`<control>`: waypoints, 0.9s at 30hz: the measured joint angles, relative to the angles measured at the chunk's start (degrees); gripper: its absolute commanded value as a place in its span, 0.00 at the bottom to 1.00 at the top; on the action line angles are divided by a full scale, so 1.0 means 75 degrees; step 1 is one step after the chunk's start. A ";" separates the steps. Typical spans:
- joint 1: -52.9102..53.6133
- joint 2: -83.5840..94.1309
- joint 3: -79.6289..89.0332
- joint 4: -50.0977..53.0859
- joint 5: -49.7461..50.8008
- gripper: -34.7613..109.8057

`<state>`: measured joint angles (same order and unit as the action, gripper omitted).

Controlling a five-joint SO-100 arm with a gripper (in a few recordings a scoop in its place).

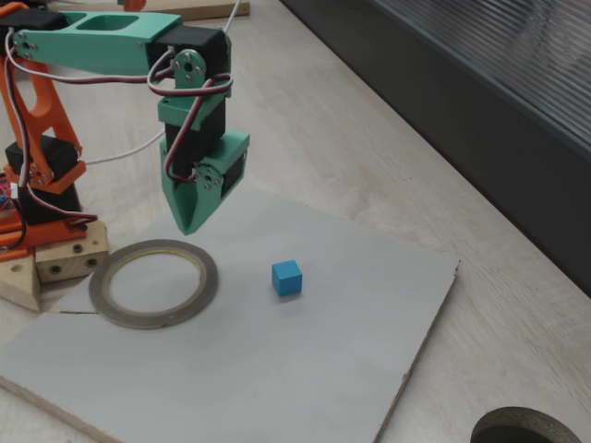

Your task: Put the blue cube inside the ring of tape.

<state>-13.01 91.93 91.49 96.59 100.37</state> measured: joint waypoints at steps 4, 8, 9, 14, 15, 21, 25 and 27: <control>-0.0023 0.0000 0.0000 -0.0164 -0.0012 0.26; -0.0012 0.0000 0.0000 -0.0187 -0.0012 0.26; -0.0023 0.0000 0.0000 -0.0187 -0.0012 0.26; 0.0000 0.0000 0.0000 -0.0187 -0.0012 0.26; 0.0000 0.0000 0.0000 -0.0187 -0.0012 0.26; 0.0000 -0.0305 -0.0668 -0.0082 -0.0012 0.26; 0.0000 -0.1383 -0.2016 -0.0117 -0.0012 0.26; 0.0000 -0.1969 -0.2707 -0.0129 -0.0012 0.26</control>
<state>-13.01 77.17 71.19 95.62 100.28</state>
